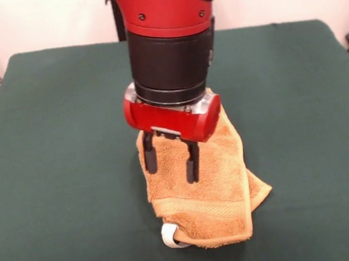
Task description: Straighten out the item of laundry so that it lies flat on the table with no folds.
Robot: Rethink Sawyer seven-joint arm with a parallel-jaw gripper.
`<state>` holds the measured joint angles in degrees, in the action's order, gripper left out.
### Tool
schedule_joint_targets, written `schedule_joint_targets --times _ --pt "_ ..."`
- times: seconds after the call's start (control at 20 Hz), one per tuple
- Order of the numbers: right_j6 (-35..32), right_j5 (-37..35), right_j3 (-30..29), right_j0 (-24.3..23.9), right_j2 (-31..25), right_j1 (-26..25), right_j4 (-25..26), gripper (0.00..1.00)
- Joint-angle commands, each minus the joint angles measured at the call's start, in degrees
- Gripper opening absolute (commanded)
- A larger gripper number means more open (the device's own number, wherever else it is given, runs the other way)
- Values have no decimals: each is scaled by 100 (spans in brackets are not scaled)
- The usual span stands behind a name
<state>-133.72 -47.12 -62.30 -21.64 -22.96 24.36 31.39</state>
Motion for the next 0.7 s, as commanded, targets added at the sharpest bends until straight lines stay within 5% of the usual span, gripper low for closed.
schedule_joint_targets --times 0.05,0.7 --pt "535 524 -995 293 -87 -115 192 100" --pt "522 105 -1136 272 -140 77 -120 100"
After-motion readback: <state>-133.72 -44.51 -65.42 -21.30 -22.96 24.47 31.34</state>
